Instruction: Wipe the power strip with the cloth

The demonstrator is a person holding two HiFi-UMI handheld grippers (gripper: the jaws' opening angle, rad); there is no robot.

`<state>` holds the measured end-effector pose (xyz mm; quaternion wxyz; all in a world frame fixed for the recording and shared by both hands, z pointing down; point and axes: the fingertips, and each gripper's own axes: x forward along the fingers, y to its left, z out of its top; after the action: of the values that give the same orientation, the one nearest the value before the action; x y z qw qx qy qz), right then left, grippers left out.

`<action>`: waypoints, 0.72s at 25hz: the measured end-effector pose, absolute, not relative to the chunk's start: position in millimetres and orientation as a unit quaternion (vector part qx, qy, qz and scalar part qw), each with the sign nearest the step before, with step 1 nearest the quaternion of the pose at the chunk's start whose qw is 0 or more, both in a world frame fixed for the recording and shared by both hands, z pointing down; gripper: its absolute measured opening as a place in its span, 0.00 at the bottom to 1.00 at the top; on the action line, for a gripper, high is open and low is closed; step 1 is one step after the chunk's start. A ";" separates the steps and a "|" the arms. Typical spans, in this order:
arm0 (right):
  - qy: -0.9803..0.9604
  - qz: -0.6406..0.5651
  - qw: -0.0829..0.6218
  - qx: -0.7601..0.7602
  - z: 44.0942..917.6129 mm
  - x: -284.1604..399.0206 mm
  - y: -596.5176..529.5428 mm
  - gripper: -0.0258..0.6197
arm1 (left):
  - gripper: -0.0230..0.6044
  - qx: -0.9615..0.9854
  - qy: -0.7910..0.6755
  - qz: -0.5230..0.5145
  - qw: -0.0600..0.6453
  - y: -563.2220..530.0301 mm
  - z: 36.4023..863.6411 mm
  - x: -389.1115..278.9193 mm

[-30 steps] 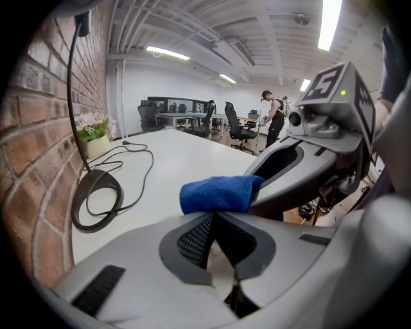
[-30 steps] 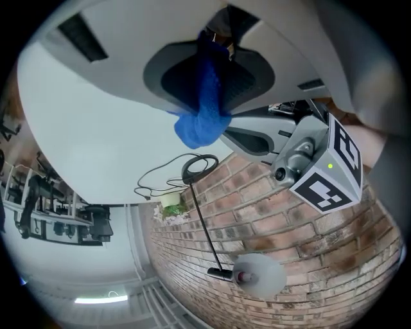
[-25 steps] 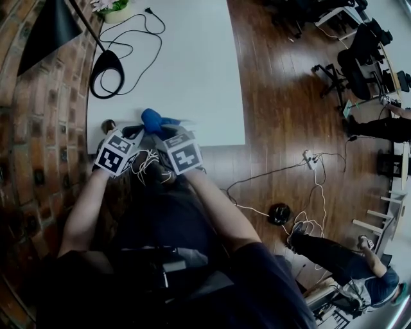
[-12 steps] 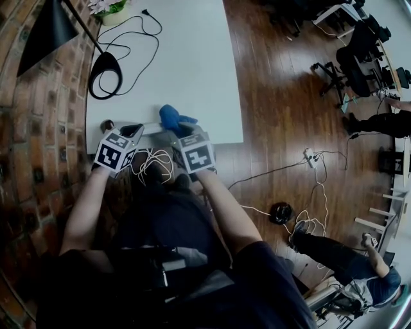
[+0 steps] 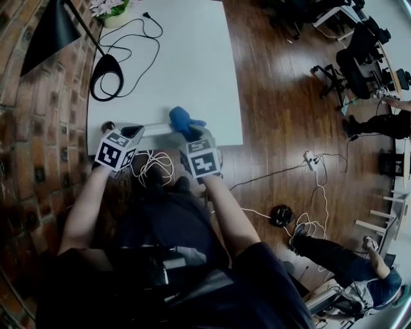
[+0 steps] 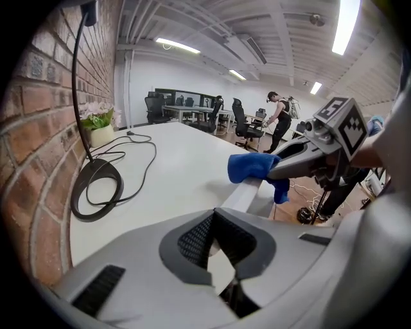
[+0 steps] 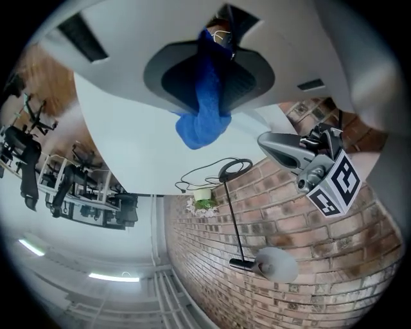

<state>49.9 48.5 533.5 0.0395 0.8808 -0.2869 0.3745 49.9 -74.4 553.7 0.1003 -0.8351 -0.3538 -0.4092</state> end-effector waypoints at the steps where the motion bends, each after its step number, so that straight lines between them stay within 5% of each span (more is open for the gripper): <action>1: -0.284 0.375 0.041 0.881 533.8 50.4 51.5 0.16 | 0.04 -0.835 -0.354 -0.409 0.101 -74.8 553.9 50.4; 18: -0.266 0.399 0.183 0.859 542.3 51.3 81.7 0.16 | 0.04 -0.833 -0.355 -0.408 0.116 -72.7 552.4 52.3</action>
<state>51.3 81.7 542.3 0.1827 0.8586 -0.2657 0.3986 52.3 -72.7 552.4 0.1156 -0.8332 -0.3555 -0.4076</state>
